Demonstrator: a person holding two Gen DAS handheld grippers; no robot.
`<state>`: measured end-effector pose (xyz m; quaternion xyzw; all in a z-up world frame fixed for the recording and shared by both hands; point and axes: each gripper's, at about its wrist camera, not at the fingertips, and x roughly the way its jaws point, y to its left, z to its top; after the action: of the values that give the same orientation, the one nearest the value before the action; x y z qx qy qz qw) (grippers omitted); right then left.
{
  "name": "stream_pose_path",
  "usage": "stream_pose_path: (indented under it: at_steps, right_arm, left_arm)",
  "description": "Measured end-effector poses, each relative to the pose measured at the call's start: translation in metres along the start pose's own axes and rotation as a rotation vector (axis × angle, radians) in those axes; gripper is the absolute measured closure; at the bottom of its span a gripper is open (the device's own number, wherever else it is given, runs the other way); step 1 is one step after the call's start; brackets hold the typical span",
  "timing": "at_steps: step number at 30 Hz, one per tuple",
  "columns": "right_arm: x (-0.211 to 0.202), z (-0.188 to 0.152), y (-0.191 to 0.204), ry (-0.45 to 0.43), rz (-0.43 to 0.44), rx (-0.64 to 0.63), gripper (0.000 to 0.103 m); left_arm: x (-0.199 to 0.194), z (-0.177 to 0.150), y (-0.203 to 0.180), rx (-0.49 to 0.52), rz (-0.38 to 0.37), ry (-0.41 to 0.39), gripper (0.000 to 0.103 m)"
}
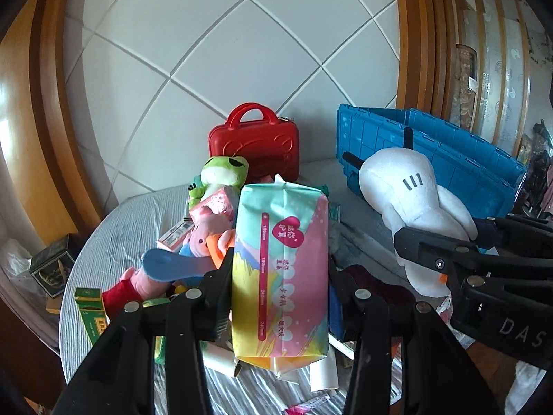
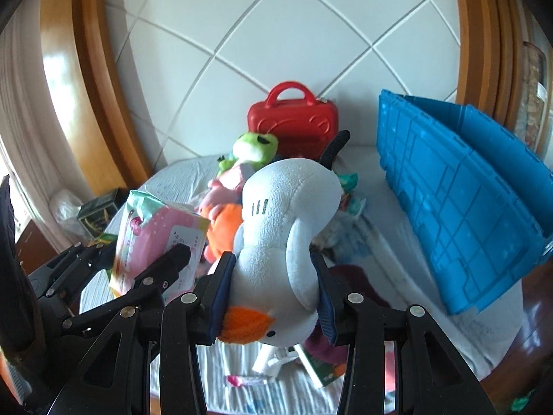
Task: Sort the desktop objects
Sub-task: 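Lift the tissue pack and plush duck and carry both over the blue crate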
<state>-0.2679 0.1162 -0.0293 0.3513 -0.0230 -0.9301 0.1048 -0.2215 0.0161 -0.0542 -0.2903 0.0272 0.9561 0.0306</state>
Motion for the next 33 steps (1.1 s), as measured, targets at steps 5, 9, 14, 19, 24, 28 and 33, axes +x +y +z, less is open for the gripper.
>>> stream_pose_path:
  at_steps: [5,9,14,19,24,28,33]
  right_arm:
    - [-0.021,0.025,-0.054,-0.072,-0.015,0.003,0.060]
    - [-0.029,0.050,-0.121,-0.117,-0.016,-0.002,0.060]
    - [-0.042,0.097,-0.234,-0.164,-0.016,-0.054,0.060]
    - [-0.050,0.151,-0.351,-0.147,-0.074,-0.090,0.060]
    - [-0.021,0.170,-0.454,-0.027,-0.144,-0.112,0.060]
    - [0.017,0.150,-0.518,0.115,-0.142,-0.070,0.060]
    - [0.059,0.124,-0.560,0.257,-0.127,-0.048,0.060]
  left_arm:
    - [0.007,0.036,-0.048,0.016,0.007,-0.051,0.059]
    - [0.025,0.074,-0.106,-0.018,-0.011,-0.064,0.059]
    - [0.054,0.134,-0.211,-0.082,-0.059,-0.107,0.059]
    - [0.098,0.194,-0.313,-0.078,-0.076,-0.048,0.059]
    - [0.180,0.218,-0.394,-0.097,-0.153,0.164,0.059]
    - [0.237,0.204,-0.445,-0.059,-0.105,0.332,0.059]
    - [0.273,0.187,-0.476,-0.025,-0.058,0.457,0.059]
